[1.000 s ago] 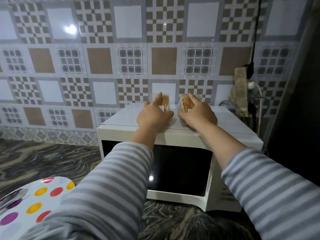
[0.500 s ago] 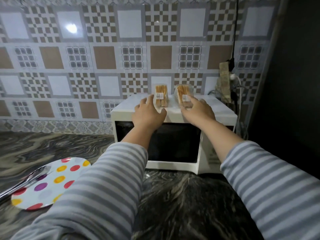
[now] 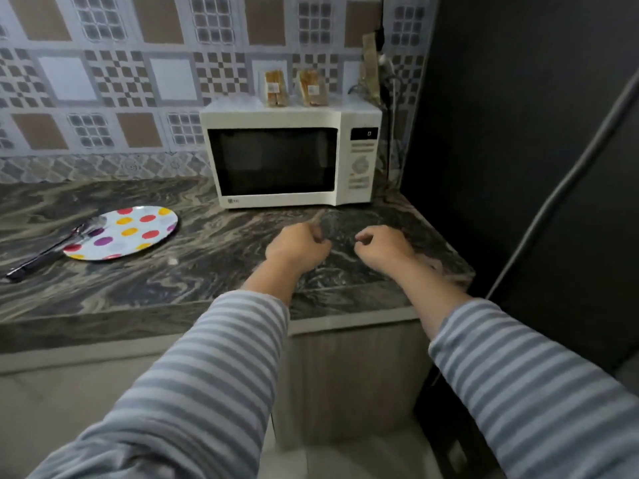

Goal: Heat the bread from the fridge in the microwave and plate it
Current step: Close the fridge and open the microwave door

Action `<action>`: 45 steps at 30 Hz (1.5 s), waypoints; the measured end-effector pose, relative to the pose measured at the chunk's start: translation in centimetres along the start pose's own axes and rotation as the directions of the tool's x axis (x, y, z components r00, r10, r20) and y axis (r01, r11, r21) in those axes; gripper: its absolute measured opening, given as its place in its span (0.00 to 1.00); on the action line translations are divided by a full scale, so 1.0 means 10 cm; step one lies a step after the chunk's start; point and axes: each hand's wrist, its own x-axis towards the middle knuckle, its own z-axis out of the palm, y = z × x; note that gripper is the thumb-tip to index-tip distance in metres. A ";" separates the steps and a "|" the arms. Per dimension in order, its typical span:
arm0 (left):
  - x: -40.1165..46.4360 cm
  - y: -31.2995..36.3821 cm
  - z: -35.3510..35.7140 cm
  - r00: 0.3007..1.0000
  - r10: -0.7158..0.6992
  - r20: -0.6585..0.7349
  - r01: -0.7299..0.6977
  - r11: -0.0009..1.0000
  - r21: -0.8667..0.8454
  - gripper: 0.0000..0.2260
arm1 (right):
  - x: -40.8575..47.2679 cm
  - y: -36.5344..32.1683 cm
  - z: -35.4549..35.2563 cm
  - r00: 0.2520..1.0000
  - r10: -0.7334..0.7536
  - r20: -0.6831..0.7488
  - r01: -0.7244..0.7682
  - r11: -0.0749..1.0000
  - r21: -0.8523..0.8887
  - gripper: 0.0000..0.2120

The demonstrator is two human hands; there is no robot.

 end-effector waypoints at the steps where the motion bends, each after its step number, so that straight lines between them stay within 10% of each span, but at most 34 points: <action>1: -0.16 0.03 0.10 0.999 0.002 0.047 -0.002 1.000 0.003 0.14 | -0.18 0.12 -0.01 1.000 0.019 0.021 -0.019 1.000 0.006 0.13; 24: -3.28 2.67 2.66 0.799 0.276 0.535 -0.317 0.948 -0.016 0.17 | -3.71 3.66 -1.73 0.921 0.390 0.011 -0.389 0.919 -0.066 0.15; 40: -4.18 5.52 4.38 0.562 0.566 0.603 -0.589 0.786 -0.188 0.06 | -4.70 6.10 -3.46 0.681 0.704 -0.204 -0.703 0.706 0.088 0.16; 45: -3.91 6.56 4.84 0.463 0.621 0.632 -0.656 0.720 -0.228 0.17 | -4.41 6.83 -4.03 0.552 0.785 -0.283 -0.769 0.610 0.193 0.16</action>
